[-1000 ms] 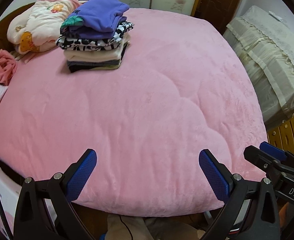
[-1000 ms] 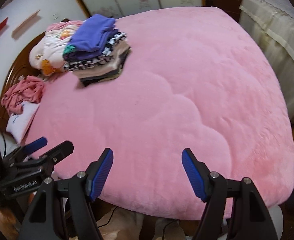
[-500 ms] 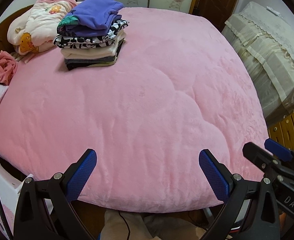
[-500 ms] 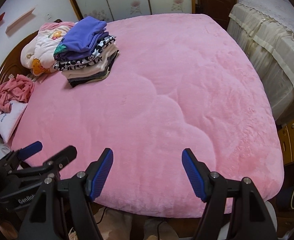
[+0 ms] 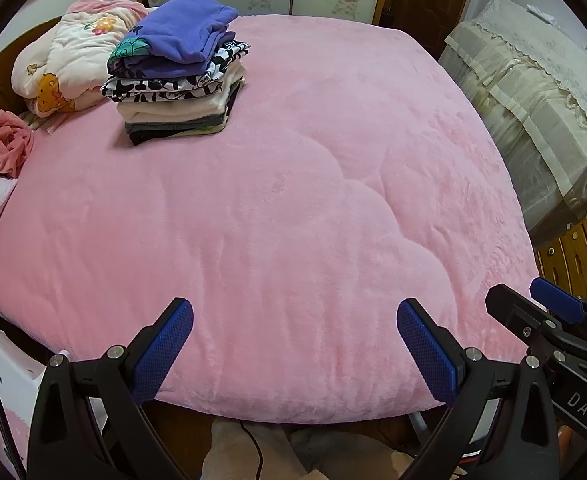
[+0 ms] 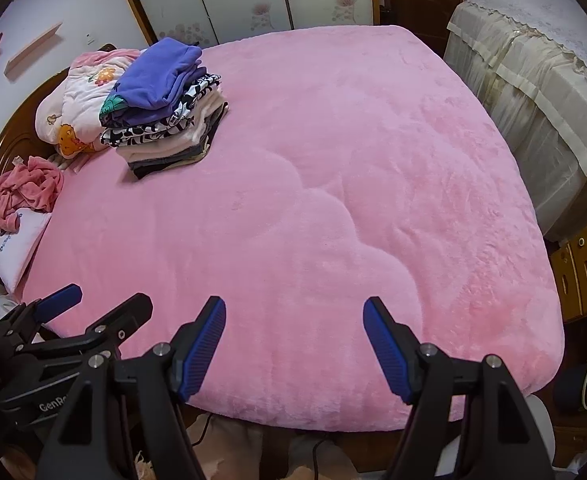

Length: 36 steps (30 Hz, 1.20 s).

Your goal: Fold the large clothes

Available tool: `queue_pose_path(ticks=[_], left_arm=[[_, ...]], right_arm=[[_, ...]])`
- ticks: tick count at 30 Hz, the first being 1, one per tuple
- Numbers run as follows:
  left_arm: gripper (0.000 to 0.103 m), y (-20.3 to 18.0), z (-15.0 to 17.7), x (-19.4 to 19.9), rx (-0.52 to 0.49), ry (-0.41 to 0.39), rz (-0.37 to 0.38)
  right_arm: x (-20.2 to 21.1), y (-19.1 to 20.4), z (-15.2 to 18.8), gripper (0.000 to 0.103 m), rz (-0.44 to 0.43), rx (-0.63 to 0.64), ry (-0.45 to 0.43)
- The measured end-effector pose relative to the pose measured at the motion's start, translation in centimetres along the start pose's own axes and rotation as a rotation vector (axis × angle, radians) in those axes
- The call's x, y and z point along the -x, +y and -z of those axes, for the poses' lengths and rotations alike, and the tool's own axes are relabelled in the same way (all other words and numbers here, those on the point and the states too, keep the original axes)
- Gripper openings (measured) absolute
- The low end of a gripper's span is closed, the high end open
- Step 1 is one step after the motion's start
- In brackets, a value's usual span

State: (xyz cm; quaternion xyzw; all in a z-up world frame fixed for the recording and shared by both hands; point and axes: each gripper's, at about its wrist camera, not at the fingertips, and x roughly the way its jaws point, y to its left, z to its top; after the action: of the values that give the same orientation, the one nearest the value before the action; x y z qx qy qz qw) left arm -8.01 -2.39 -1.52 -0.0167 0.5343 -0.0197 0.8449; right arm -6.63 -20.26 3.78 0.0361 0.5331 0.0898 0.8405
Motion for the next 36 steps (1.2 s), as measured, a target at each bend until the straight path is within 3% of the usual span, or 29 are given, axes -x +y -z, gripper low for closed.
queue_pose_path(ticks=[36], left_arm=[[0.100,-2.0,-1.7,-2.3,-0.020,0.050,-0.002]], right_arm=[[-1.7,-2.3,-1.3,0.072,0.009,-0.029,0.032]])
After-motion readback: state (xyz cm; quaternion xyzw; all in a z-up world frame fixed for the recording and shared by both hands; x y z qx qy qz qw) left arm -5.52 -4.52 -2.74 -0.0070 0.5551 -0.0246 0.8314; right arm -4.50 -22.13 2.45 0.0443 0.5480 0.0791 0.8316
